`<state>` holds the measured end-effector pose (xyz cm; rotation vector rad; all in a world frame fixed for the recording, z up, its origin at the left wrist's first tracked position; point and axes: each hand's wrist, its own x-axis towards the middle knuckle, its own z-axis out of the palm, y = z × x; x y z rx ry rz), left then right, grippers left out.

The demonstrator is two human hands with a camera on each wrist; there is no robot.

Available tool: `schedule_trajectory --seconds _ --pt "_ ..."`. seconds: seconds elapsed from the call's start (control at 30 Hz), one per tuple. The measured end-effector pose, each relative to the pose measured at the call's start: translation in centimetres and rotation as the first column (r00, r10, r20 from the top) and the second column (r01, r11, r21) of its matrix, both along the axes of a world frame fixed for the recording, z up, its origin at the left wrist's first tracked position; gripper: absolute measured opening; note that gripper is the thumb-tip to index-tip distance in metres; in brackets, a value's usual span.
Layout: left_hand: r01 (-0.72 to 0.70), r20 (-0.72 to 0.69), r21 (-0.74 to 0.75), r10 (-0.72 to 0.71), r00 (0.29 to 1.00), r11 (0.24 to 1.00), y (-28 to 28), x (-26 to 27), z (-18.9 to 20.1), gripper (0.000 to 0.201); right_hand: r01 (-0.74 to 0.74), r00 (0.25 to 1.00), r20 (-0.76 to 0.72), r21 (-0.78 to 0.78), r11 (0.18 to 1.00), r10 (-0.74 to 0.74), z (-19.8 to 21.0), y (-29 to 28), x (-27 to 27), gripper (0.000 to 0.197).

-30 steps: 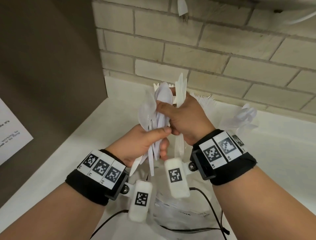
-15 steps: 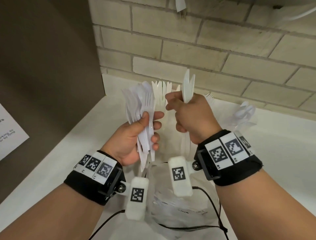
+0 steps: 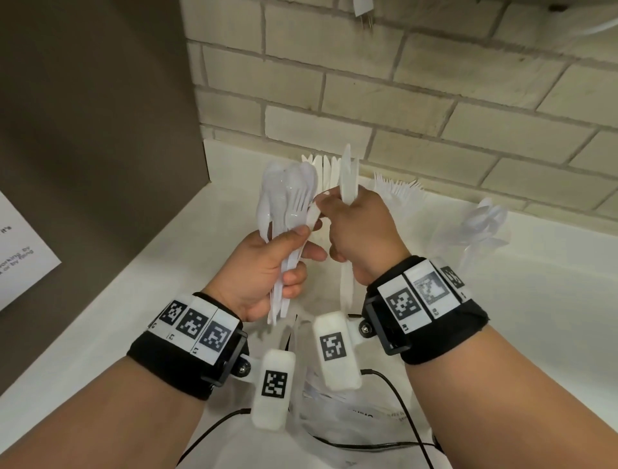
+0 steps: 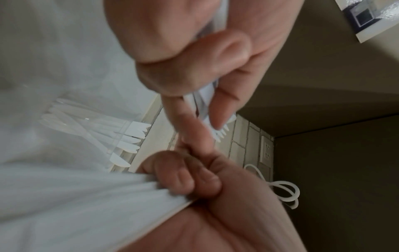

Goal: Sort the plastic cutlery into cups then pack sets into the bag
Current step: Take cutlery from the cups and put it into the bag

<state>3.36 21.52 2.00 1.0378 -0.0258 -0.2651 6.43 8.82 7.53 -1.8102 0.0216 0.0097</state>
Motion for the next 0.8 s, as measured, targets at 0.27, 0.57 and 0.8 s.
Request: schedule_trajectory --seconds 0.27,0.57,0.8 --pt "-0.128 -0.025 0.112 0.132 0.991 0.985 -0.1 0.3 -0.1 0.013 0.078 0.991 0.084 0.250 0.965 -0.102 1.0 -0.4 0.8 0.009" --pt "-0.276 -0.043 0.270 0.298 0.954 0.922 0.9 1.0 -0.9 0.011 0.072 0.986 0.124 0.282 0.957 -0.111 1.7 -1.5 3.8 0.018" --pt "-0.226 0.018 0.250 0.229 0.973 0.941 1.4 0.8 -1.4 0.025 0.078 0.889 0.429 0.208 0.975 -0.162 3.1 -0.6 10.0 0.010"
